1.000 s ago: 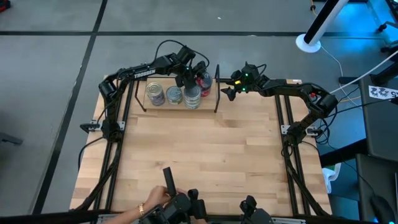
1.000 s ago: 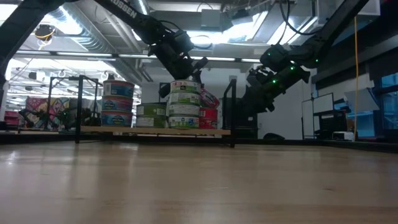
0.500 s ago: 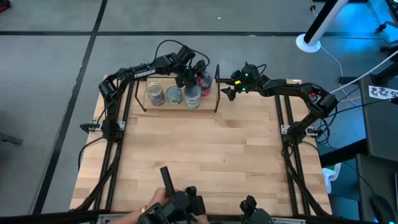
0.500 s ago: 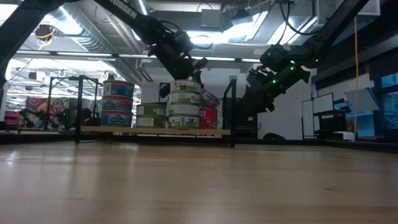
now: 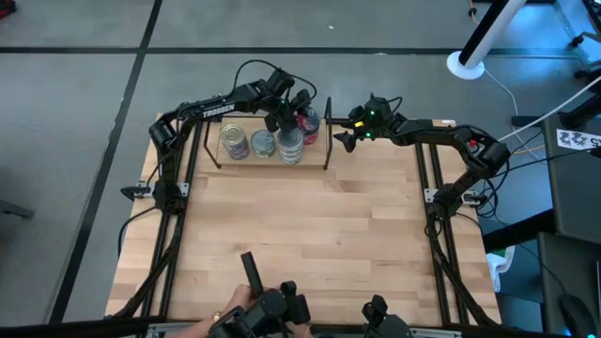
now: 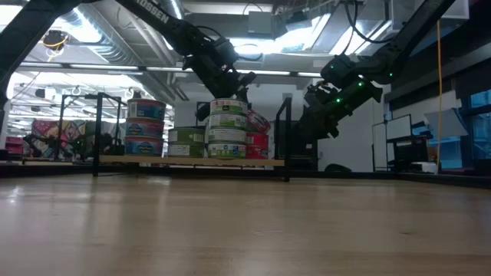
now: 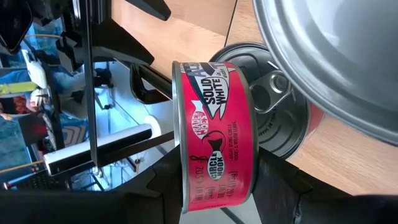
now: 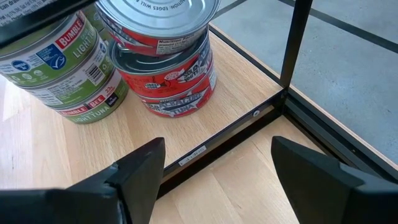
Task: Stack canned seafood by type on shelf
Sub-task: Stack the red tuna can on top of the other red tuna can on the shelf, then return to Home Position
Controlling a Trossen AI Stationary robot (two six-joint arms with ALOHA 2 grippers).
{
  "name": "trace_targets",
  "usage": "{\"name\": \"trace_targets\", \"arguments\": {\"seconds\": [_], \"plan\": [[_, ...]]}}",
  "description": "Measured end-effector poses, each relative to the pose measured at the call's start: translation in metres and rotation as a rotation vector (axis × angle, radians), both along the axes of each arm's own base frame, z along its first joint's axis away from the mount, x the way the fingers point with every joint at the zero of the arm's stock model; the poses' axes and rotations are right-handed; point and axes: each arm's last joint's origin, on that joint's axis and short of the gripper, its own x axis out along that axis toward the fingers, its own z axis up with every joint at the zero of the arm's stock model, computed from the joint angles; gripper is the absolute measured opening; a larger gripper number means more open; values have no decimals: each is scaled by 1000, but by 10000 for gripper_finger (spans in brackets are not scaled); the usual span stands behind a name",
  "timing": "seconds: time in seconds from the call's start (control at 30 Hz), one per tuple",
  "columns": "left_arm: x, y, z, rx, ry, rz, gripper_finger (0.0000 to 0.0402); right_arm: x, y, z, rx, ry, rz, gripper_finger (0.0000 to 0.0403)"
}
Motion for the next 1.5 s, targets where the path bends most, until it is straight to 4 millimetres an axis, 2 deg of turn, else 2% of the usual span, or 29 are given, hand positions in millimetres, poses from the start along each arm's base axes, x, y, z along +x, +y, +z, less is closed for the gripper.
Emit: {"name": "trace_targets", "arguments": {"seconds": [0.17, 0.43, 0.57, 0.9, 1.17, 1.5], "plan": [[0, 0, 0, -11, -4, 12, 159, 0, 0, 0, 0, 0, 0, 293], [0, 0, 0, -3, 7, 17, 238, 0, 0, 0, 0, 0, 0, 293], [-2, 0, -1, 8, 31, 36, 257, 0, 0, 0, 0, 0, 0, 293], [-7, -2, -6, -22, 108, 103, 260, 0, 0, 0, 0, 0, 0, 293], [-6, 2, -4, 4, 81, 123, 256, 0, 0, 0, 0, 0, 0, 293], [-10, -2, 24, 8, -45, 154, 255, 0, 0, 0, 0, 0, 0, 293]]}}
